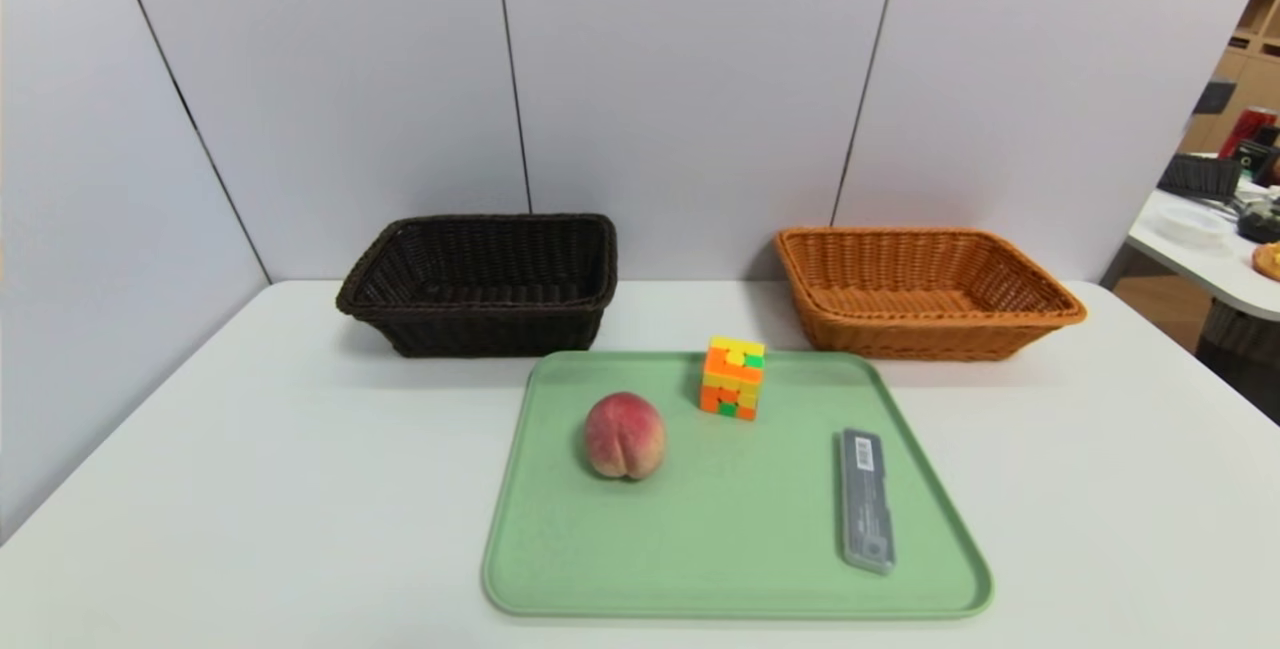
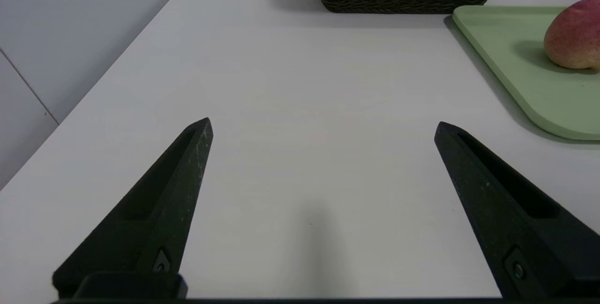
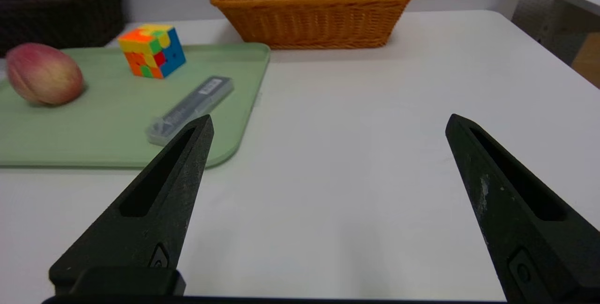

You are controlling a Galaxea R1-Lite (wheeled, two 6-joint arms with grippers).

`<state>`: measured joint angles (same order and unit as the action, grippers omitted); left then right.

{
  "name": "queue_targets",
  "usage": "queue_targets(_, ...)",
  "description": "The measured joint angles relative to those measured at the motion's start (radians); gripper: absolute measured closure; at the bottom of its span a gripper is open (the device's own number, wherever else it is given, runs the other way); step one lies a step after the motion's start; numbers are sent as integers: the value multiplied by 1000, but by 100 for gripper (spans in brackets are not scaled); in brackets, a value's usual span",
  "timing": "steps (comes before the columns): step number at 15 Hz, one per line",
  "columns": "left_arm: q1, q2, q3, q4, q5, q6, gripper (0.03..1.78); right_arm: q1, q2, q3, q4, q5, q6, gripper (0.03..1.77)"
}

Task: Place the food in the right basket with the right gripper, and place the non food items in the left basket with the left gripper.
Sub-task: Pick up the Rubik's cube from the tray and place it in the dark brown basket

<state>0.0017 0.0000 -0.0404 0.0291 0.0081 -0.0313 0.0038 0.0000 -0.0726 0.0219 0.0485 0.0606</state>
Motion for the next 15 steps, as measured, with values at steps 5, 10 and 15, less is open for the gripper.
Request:
queue_targets(5, -2, 48, -141, 169, -43, -4, 12, 0, 40, -142, 161, 84, 42, 9)
queue_targets(10, -4, 278, -271, 219, -50, -4, 12, 11, 196, -229, 196, 90, 45, 9)
queue_targets(15, -4, 553, -488, 288, -71, -4, 12, 21, 377, -342, 243, 91, 46, 9)
